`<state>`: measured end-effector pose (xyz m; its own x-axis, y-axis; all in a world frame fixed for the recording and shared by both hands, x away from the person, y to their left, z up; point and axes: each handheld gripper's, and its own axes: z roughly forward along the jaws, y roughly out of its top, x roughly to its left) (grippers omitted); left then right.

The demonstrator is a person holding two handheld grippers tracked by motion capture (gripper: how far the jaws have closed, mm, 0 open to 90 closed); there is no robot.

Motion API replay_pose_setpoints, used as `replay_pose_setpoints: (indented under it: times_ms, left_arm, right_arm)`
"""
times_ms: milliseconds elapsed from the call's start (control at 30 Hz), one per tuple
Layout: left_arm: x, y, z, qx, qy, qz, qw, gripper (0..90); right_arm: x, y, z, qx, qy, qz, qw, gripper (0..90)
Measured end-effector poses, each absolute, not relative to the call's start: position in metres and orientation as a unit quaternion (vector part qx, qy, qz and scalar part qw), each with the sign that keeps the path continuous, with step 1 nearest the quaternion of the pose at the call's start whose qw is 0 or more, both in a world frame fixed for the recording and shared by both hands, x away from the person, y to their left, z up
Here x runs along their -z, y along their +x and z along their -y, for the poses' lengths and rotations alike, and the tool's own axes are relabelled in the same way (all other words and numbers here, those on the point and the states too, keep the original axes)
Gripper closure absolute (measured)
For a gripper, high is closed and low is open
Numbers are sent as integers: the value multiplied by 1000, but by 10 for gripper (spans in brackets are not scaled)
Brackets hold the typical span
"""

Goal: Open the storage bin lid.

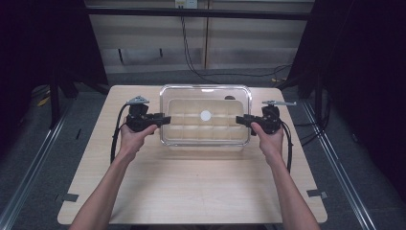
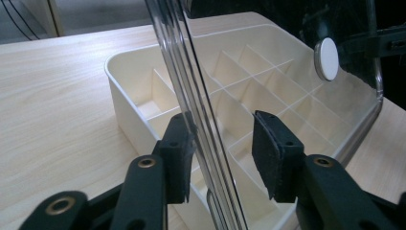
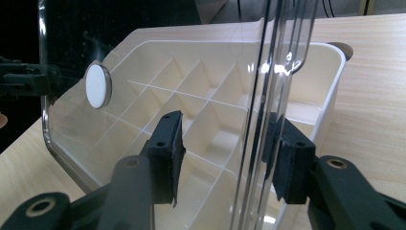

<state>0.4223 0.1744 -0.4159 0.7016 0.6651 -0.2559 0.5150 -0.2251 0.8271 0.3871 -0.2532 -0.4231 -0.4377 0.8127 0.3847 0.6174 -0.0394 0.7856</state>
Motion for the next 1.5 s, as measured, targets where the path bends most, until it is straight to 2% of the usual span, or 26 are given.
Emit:
replay_pose_setpoints:
  times_ms: [333,733,1500]
  left_arm:
    - [413,411,-180,-77,778,-371,501,649]
    - [408,391,-185,-87,768,-362,521,670]
    - [413,364,-188,-77,774,-359,515,675]
  right_arm:
    - [423,375,256,-516,512,-681,87,581]
    - [425,365,256,-529,508,-675,81,577]
    - [424,342,254,-527,502,-681,84,578]
